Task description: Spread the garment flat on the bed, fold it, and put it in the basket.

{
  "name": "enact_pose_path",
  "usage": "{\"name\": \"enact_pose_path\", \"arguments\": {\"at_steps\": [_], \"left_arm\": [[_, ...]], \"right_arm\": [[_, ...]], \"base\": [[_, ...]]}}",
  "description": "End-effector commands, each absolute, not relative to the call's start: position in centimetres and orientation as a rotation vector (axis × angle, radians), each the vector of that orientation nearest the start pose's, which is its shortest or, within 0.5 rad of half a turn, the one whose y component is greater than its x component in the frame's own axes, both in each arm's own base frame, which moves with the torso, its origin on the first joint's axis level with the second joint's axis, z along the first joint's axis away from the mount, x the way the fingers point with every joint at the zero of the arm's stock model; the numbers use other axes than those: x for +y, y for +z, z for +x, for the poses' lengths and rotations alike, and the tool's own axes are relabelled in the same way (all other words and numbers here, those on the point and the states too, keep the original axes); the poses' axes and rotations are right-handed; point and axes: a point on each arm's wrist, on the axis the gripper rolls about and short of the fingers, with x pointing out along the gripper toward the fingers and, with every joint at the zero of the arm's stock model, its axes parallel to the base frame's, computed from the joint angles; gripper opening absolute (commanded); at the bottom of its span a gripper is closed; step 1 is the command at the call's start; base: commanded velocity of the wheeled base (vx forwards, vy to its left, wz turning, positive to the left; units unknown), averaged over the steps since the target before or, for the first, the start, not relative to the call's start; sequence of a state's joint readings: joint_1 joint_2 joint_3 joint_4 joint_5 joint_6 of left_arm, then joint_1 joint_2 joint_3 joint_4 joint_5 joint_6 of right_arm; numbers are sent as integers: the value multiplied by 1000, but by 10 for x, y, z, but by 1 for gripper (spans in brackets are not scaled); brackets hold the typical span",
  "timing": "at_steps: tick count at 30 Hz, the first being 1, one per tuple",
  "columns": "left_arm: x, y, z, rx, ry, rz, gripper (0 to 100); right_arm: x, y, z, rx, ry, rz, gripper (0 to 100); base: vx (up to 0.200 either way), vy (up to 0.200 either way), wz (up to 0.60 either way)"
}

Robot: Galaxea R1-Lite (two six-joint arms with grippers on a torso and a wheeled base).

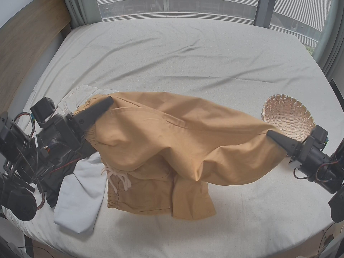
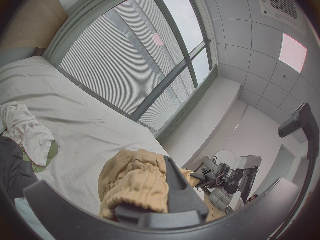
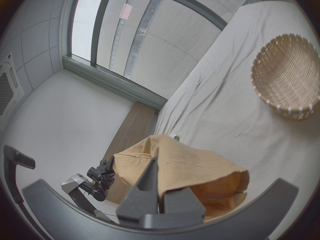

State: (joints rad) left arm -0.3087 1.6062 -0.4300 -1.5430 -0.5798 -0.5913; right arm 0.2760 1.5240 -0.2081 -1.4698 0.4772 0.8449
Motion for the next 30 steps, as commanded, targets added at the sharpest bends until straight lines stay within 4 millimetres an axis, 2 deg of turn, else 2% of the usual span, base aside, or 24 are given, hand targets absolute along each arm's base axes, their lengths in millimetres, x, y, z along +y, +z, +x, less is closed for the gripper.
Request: {"name": "enact_pose_path", "arguments": {"at_steps": [1,7,11,20,30], "left_arm": [[-82,200,219,-89,-957,-501,0],[-81,198,218,-84,-948,-496,0],[-79,187,214,-40,-929,-502,0],[-70,172,207,26,-885,-513,0],[-56,172,213,6,-820,-511,0]], "right_arm": [[45,178,183,91,745,773,0],[42,181,181,71,738,768,0],[37,184,179,44,720,762,0],[38,181,181,61,719,763,0],[37,178,185,74,704,767,0]], "base": [[0,0,0],[0,0,0],[0,0,0],[0,0,0],[0,0,0]]}}
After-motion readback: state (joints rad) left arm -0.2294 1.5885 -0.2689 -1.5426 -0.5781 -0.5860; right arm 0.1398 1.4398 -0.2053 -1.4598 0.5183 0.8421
